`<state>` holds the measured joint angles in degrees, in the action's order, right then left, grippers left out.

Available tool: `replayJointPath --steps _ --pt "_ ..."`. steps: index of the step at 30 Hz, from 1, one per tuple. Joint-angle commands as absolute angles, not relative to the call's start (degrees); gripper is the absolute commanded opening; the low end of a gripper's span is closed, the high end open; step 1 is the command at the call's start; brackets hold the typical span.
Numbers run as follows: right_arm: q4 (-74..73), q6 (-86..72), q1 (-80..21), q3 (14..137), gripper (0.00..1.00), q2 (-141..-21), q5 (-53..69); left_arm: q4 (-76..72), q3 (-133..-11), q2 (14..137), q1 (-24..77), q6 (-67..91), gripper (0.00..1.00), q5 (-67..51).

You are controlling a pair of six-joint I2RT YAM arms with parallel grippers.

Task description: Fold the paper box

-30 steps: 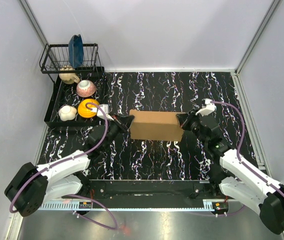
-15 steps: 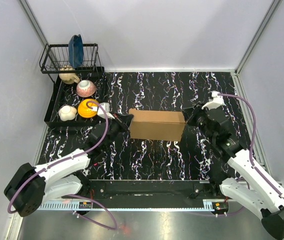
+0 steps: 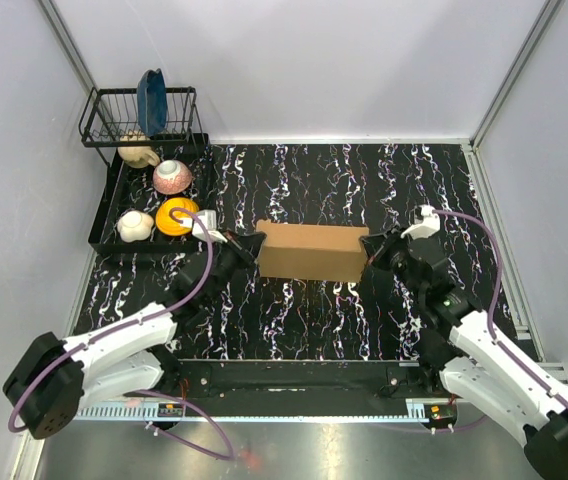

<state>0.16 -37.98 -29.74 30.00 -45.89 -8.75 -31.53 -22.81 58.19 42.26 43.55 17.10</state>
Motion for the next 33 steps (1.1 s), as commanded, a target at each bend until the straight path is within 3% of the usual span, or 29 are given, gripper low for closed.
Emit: replayJointPath --steps 1,12,18,21,23,25,26,30,33 --pt "-14.13 -39.90 -29.79 25.67 0.04 -44.22 -4.93 -16.80 -18.46 56.08 43.50 42.36 0.00 19.34" --pt "-22.32 -41.83 -29.88 25.40 0.08 -37.71 -2.03 -6.60 -13.98 41.32 46.05 44.90 0.00 19.60" --pt "-27.24 -46.66 -29.88 22.85 0.11 -25.87 -0.35 1.83 -7.83 31.04 51.94 51.67 0.00 22.76" --pt "-29.79 -46.76 -29.88 23.46 0.21 -21.90 1.40 7.98 -8.52 25.59 53.09 52.12 0.00 23.82" --pt "-30.94 -46.58 -29.88 24.69 0.37 -19.44 1.32 12.28 -10.62 20.69 53.26 51.24 0.00 25.39" --pt "-30.76 -46.50 -29.88 26.53 0.44 -16.09 -0.25 13.27 -12.21 16.54 53.26 49.15 0.05 27.41" --pt "-30.67 -46.32 -29.88 27.41 0.49 -15.56 -1.92 13.27 -14.04 13.39 53.26 48.43 0.13 30.12" --pt "-29.71 -44.39 -29.80 30.67 0.52 -21.06 -4.83 11.87 -19.85 14.66 53.17 43.60 0.33 34.45" --pt "-27.34 -43.34 -29.88 30.76 0.51 -27.22 -4.92 10.64 -23.02 21.78 53.26 41.05 0.41 32.70"
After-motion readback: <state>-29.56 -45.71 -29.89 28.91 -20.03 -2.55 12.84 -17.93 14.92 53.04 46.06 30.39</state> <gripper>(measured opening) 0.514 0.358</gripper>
